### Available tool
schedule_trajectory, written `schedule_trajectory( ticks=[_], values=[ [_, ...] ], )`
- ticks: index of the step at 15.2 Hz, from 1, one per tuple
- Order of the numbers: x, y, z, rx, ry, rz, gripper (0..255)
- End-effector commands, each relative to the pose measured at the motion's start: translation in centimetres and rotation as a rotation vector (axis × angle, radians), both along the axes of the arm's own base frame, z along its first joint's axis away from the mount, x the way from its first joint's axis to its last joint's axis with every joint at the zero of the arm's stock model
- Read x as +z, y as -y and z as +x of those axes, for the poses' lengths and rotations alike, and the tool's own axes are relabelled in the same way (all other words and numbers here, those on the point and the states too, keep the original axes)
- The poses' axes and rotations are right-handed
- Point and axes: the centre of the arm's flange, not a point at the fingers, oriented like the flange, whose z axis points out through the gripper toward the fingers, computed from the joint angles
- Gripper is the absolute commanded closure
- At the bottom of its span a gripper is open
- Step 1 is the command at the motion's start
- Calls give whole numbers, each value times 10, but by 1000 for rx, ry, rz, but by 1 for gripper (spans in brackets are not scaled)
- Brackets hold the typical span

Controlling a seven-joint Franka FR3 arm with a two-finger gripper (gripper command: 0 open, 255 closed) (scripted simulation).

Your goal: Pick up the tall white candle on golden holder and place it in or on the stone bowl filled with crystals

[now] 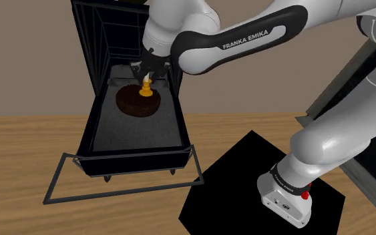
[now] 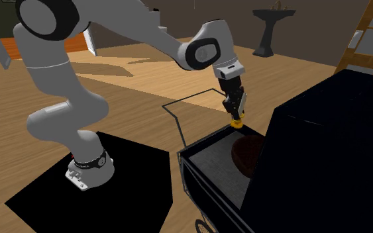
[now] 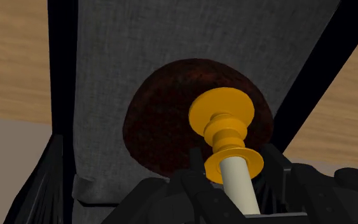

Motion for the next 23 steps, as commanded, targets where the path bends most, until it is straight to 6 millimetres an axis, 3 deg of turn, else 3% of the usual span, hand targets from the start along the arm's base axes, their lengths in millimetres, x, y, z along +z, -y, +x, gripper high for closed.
schedule_trajectory(
  ticks=[1,5,6,16,23],
  values=[
    [-3,4,27,1,2,-2,255],
    [-7,15,78,1,2,-2,255],
    [-9,21,101,1,2,-2,255],
    [-61,21,101,1,2,-2,255],
    [-61,21,101,1,2,-2,255]
  ],
)
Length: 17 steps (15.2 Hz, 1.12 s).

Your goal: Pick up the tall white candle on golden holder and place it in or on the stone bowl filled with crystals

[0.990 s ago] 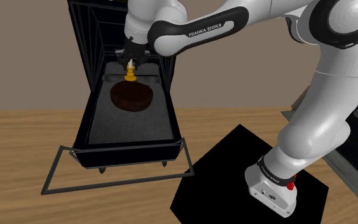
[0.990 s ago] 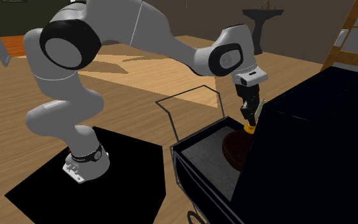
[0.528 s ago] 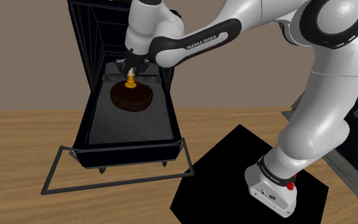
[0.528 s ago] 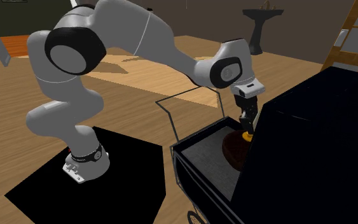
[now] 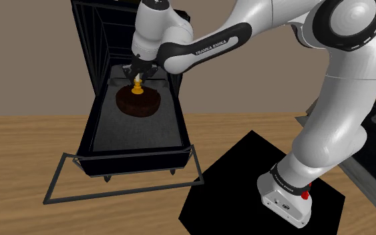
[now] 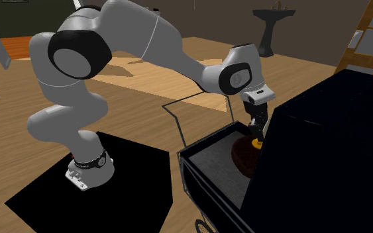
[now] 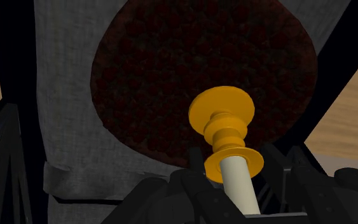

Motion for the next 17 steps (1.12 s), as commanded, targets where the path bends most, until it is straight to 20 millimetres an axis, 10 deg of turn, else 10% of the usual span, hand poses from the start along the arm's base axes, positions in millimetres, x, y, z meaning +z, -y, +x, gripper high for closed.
schedule_trajectory(
  ticks=[1,2,17],
  values=[
    [0,0,0,0,0,0,255],
    [0,0,0,0,0,0,0],
    [46,-2,-20,0,0,0,0]
  ],
)
